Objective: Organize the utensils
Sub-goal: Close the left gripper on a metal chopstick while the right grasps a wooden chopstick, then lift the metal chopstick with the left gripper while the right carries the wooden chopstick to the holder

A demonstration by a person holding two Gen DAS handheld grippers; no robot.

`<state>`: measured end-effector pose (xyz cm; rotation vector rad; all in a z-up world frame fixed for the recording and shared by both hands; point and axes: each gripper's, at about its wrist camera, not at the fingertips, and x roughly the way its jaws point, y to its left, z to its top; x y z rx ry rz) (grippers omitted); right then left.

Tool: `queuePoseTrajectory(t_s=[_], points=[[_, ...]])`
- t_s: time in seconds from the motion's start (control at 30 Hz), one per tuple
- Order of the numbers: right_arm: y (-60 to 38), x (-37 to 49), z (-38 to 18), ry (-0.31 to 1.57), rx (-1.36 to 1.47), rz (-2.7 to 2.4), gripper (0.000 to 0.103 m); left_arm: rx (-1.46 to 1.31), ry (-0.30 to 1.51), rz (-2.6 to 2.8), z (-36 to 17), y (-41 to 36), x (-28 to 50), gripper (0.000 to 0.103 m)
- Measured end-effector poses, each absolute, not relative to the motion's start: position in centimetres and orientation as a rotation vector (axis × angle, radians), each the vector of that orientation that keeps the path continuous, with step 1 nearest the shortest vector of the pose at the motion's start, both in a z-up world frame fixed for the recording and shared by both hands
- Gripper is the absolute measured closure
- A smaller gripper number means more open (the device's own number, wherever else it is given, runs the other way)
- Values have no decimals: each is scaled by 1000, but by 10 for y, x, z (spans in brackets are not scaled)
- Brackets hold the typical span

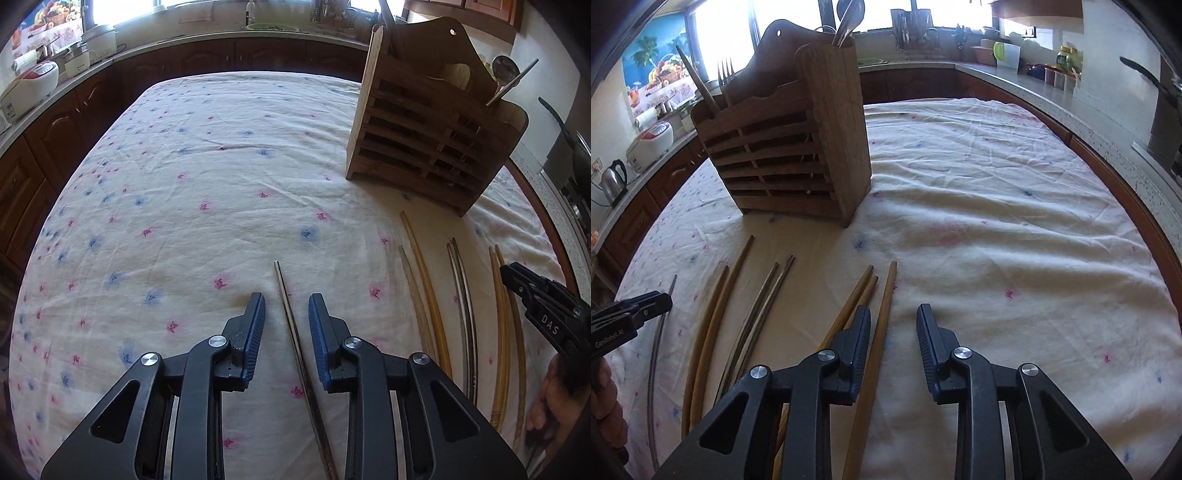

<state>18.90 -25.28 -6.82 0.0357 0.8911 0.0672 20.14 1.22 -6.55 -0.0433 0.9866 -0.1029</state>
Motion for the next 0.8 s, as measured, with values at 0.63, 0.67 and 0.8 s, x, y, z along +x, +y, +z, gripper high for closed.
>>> queuePoseTrajectory(t_s=[0.63,0.67,0.8], points=[[-259,183,-43,830,144,153,98,-224,945,-214,-37,34,191,99],[-259,180,-37,820,156,159,98,-230,931,-224,-30,34,188,99],[-261,168,-10,761,190,186,98,-252,865,-268,-1,36,176,99]])
